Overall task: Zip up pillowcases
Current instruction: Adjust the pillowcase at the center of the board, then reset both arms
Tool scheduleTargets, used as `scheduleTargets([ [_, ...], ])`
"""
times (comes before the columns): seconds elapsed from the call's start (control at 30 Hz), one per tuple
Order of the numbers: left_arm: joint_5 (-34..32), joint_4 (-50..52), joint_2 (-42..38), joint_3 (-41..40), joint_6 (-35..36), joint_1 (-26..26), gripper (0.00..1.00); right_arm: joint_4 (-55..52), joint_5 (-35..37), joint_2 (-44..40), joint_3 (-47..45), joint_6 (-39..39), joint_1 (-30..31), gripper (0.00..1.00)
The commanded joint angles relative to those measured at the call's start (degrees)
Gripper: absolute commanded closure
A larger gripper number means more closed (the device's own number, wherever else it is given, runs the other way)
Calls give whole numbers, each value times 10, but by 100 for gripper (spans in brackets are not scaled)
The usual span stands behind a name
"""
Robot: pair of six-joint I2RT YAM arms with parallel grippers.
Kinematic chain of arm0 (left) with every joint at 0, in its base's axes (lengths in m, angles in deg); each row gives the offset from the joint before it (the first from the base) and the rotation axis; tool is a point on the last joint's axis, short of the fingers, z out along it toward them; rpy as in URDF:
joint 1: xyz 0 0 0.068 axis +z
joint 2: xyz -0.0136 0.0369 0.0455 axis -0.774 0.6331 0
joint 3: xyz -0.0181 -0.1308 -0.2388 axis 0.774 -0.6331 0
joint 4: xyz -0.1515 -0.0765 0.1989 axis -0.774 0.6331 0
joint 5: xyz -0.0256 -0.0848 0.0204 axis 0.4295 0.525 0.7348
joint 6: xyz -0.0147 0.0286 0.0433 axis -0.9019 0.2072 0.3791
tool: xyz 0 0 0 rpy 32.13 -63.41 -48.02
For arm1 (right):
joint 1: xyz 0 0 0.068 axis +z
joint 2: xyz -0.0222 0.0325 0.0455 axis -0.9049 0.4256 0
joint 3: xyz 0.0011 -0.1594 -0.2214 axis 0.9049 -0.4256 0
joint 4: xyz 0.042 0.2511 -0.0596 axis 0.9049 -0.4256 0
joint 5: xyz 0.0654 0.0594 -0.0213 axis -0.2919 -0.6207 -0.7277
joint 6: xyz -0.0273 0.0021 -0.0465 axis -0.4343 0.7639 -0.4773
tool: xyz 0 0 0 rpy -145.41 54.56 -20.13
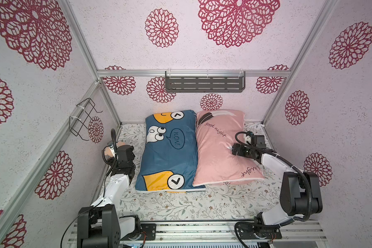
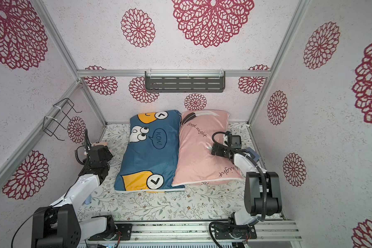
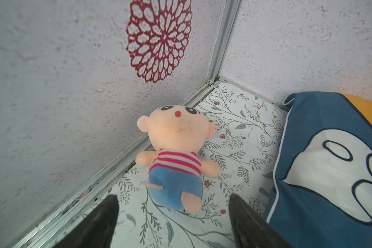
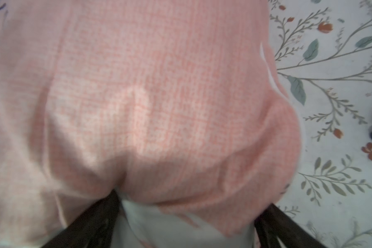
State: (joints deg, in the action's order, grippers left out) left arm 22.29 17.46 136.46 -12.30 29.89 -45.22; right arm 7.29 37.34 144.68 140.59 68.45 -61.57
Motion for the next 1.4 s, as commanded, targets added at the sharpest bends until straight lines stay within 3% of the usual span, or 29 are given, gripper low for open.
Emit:
scheduleTargets([
  [0.0,6,-79,20,-19,36,10,17,-5,76,-65,-17,-24,15,1],
  [0.17,17,-148,53,-45,59,19,17,145,208,-173,-127,-47,15,1],
  [0.37,44,-209,80,-60,87,22,17,326,303,-213,-259,-97,15,1],
  [0.67,89,-258,93,-79,102,23,16,533,316,-194,-379,-99,14,1],
  [0.87,129,-292,87,-99,99,23,16,679,312,-131,-429,-104,15,1],
  [0.97,140,-357,107,-118,104,23,16,742,315,-93,-439,-109,14,1],
  [1.37,159,-398,150,-115,116,18,17,842,309,0,-452,-115,15,1],
])
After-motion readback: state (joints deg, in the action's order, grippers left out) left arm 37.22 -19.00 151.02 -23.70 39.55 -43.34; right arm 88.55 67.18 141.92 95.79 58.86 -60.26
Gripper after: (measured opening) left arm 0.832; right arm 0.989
